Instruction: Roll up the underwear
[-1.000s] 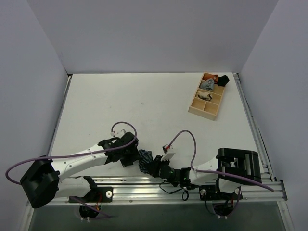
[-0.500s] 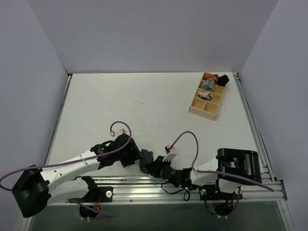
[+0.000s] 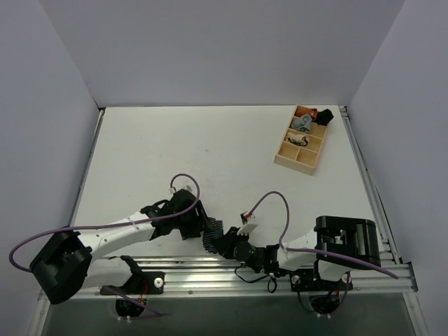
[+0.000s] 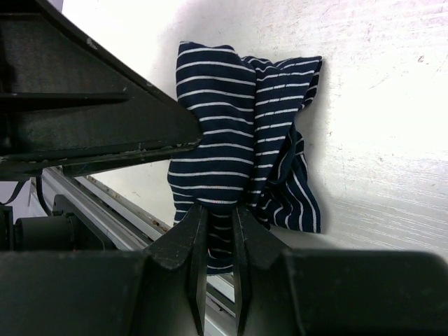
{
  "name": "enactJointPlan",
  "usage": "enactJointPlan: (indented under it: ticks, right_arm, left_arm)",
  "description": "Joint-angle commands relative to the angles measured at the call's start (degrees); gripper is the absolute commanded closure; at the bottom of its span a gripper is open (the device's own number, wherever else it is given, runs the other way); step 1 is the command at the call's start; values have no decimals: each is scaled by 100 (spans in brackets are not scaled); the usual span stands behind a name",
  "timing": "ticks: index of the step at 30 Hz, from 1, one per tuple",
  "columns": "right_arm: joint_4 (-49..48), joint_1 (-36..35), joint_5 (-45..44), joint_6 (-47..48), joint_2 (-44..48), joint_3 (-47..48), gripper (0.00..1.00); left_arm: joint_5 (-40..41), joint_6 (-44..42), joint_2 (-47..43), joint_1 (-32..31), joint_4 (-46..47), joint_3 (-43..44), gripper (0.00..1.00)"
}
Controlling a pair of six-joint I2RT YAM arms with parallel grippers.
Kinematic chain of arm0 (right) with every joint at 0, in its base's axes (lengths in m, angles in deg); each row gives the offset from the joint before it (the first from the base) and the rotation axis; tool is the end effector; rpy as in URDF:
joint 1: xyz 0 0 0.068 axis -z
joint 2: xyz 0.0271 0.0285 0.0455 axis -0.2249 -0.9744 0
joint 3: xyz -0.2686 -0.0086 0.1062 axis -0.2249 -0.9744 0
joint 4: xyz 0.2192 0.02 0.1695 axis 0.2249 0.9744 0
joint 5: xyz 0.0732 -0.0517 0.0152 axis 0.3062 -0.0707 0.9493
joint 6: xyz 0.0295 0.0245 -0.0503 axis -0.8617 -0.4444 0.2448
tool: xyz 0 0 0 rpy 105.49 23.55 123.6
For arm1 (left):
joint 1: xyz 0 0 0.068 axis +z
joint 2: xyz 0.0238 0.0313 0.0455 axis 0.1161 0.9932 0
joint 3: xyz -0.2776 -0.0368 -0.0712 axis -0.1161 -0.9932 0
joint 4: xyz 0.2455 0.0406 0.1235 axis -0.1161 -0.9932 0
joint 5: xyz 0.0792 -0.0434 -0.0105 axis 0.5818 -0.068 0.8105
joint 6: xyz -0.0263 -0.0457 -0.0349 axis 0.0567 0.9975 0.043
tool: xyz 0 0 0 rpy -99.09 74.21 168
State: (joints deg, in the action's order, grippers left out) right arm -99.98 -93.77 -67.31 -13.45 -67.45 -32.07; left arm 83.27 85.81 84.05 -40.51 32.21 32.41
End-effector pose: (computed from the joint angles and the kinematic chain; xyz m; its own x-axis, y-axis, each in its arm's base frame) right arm 0.0649 0.2550 0.1242 -0.7525 0.4275 -0.5010 -0.2601 0.5059 0.8224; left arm 0.1589 -0.1746 0.1646 -0.9135 -0.3531 -0.2021 -0.1996 0.8219 -0.5336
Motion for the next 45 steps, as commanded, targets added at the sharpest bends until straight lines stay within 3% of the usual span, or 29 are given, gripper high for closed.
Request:
enactJointPlan:
  ticks: [1, 3, 6, 7, 10, 13, 18, 23, 30, 41, 45]
  right_arm:
    - [1896, -114, 573, 174, -374, -348, 100]
    - [1905, -53, 608, 209, -391, -357, 100]
    - [2089, -18, 547, 157, -356, -340, 99]
    - [2186, 9, 555, 157, -321, -348, 95]
    - [2414, 18, 512, 156, -295, -200, 89]
    - [2967, 18, 459, 314, -233, 142, 74]
    - [3671, 9, 257, 613, 232, 574, 62]
    - [4286, -26, -164, 798, 1057, 890, 58]
    - [4376, -123, -578, 1210, 1700, 1260, 52]
    - [3936, -264, -702, 1650, 963, 1839, 49]
    - [4469, -264, -956, 1494, 488, 2287, 50]
  left_arm:
    - [-379, -340, 219, 42, 665, 38, 34]
    - [-468, -401, 395, 42, 745, 73, 37]
    - [-582, -472, 641, 42, 772, 134, 65]
    - [-591, -507, 886, 33, 545, 317, 84]
    - [-530, -463, 1037, 16, 254, 511, 96]
    - [-83, -288, 1116, -98, -455, 801, 98]
    - [1006, 99, 1310, -406, -1905, 1680, 98]
    - [1614, 600, 1652, -643, -2997, 2436, 98]
    - [1641, 961, 2355, -758, -3368, 2937, 98]
    - [1659, 952, 3094, -767, -3992, 3826, 98]
    - [1685, 961, 3103, -767, -4053, 3835, 98]
